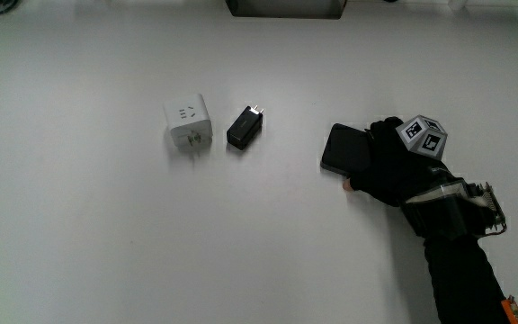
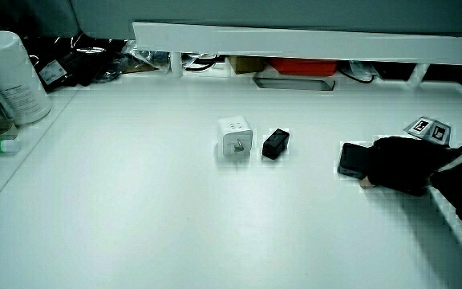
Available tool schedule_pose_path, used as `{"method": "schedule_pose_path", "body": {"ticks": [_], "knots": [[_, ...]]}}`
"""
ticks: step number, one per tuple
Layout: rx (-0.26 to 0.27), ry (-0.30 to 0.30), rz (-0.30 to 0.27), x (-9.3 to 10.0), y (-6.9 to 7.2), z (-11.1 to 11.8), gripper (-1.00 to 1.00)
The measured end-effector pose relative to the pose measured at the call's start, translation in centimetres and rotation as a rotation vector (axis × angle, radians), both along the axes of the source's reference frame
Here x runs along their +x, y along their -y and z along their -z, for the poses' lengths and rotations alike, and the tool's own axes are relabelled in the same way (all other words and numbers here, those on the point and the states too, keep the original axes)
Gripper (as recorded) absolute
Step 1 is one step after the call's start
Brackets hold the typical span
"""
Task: Pick battery
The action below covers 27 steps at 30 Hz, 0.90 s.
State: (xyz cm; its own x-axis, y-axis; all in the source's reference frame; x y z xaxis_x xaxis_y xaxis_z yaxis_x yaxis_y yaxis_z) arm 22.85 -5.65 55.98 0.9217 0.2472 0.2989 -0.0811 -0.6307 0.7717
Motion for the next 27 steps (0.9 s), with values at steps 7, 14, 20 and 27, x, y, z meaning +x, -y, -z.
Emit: {"method": "schedule_pose_path", "body": {"ticks": [7,14,20,27], "knots": [[0.117,0.011,0.013,-0.5,0.2,1.4,0.82],[0.145,0.028,0.029,-0.6,-0.1,1.4,1.0],[0.167,0.059,0.08,-1.3,-0.4,3.2,1.0],[0.243,0.073,0.19,-3.0,-1.3,7.5,1.0]]}}
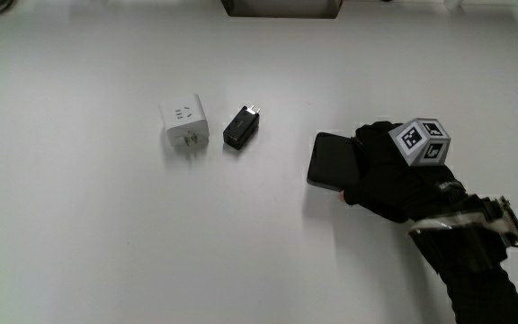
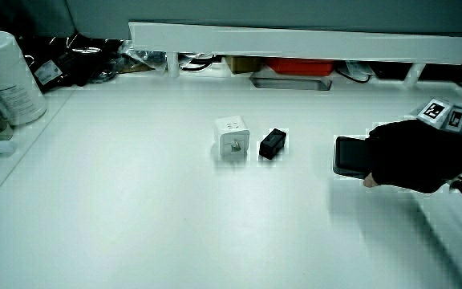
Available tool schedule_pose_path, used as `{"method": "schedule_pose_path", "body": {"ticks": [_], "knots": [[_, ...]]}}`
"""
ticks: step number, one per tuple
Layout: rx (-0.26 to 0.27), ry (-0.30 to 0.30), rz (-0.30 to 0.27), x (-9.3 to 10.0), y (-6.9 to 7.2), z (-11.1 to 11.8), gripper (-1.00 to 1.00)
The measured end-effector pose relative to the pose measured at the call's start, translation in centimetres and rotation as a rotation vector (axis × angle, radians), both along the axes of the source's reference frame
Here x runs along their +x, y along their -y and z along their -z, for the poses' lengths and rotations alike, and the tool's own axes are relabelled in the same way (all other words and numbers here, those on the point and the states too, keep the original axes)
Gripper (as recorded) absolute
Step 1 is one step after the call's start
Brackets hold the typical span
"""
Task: Pick battery
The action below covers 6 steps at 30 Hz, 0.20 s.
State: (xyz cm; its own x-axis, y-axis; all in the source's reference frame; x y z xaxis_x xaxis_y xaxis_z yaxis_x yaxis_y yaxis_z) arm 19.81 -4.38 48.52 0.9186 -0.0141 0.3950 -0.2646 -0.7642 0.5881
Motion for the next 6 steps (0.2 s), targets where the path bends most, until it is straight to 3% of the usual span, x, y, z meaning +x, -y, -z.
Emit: {"method": "schedule_pose_path", "body": {"ticks": [6], "knots": [[0.075,0.066,0.091,-2.5,-1.4,4.0,1.0]]}}
